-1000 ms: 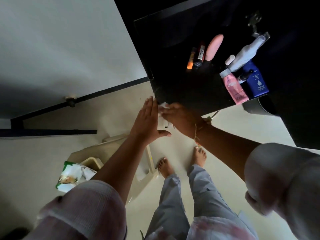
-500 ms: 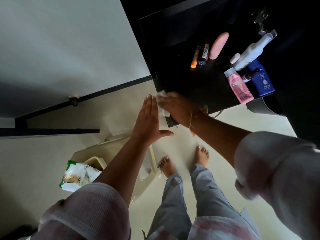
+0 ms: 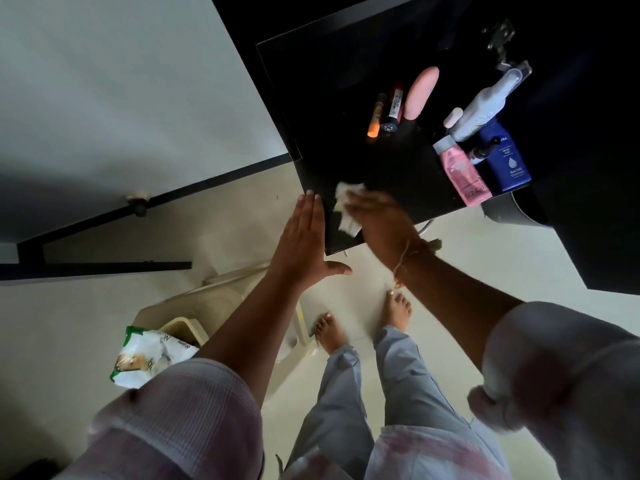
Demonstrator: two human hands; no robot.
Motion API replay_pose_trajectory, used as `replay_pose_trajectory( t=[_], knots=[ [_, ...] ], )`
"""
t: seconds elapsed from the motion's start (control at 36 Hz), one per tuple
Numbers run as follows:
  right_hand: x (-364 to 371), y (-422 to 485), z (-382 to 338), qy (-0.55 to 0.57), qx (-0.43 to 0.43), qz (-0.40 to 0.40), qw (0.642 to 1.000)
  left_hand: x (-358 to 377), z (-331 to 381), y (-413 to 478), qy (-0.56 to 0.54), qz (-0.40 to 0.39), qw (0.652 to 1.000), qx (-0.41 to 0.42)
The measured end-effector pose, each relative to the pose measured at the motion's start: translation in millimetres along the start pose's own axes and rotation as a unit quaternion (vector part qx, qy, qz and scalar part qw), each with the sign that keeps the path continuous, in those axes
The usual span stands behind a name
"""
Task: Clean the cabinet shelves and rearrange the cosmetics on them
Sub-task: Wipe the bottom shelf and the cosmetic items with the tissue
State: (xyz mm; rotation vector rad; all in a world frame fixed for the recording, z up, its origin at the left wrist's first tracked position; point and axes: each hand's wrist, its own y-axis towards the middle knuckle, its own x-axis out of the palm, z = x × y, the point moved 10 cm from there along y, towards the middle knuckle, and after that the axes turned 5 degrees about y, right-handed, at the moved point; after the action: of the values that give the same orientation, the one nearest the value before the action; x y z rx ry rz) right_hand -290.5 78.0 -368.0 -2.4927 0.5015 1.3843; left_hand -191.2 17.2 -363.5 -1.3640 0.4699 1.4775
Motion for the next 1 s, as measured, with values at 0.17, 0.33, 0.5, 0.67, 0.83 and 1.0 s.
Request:
replay_pose_trajectory(
  t=[0.17,0.33,0.5,0.67,0.83,1.0],
  knots=[
    [17,-54,-31,-0.258,-0.201,-0.067,0.943,0,5,0,0.005,-0.008,1.0,0.005],
    [-45,-55,68,0.045,0.117,0.02,0.992,-2,9,0,0.008,-0.01,1.0,0.005],
    [-46,-20,50,0.05,0.141,0.095,0.984,-2,13,-1,0.015,-0.01,1.0,0.001],
    [25,-54,-45,-0.159,-0.148,-0.119,0.969,2,21,-2,0.035,-0.024,0.999,0.012],
    [-36,-72,27,-0.073,0.007,0.076,0.994,7,38,-3,0.024,-0.03,0.999,0.022],
    [-45,-48,71,-0.315,0.077,-0.064,0.944,13,56,1,0.029,-0.038,0.998,0.031]
  ],
)
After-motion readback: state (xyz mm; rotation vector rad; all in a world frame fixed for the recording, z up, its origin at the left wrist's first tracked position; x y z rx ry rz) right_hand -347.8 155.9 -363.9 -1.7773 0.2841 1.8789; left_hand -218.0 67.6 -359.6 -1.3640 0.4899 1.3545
